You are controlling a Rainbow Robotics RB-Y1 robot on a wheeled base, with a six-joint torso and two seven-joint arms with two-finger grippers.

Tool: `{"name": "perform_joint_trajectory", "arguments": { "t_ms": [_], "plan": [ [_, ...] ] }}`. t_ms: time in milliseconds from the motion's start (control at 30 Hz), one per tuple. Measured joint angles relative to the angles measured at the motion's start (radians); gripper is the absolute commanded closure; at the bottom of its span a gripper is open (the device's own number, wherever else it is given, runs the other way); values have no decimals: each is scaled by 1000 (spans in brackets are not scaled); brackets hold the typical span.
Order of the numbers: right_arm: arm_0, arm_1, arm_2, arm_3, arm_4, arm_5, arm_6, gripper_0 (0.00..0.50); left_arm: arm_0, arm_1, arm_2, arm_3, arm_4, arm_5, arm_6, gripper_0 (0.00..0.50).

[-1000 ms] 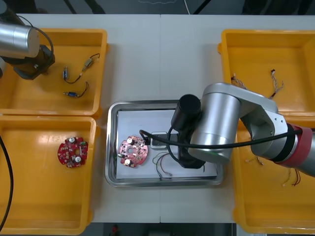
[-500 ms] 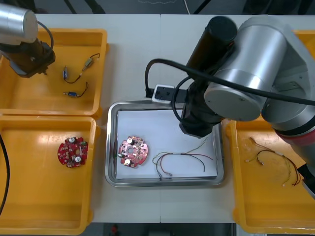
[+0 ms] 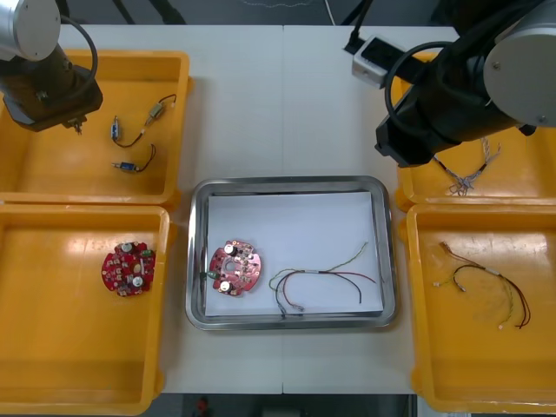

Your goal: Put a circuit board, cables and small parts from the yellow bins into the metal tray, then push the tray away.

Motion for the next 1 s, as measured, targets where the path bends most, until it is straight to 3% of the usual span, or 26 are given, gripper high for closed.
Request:
{"name": "perform_joint_trajectory", "arguments": {
  "t_ms": [167, 333, 433, 700, 1000],
  "plan": [
    [0, -26, -62, 58, -1, 0, -90, 0, 46, 0, 1, -181, 43, 113, 0, 500],
    [0, -38, -114, 119, 14, 0, -262, 0, 63, -8, 1, -321, 121, 175, 6, 500],
    [0, -41, -144, 157, 32, 0, -300, 0, 64, -35, -2, -379, 139, 200, 6, 500],
    [0, -55, -214, 252, 129, 0, -435, 0, 65, -120, -105, -441, 142, 191, 55, 499],
    [0, -64, -334, 455, 189, 0, -440, 0, 65, -188, -295, -441, 124, 99, 121, 500]
  ]
}}
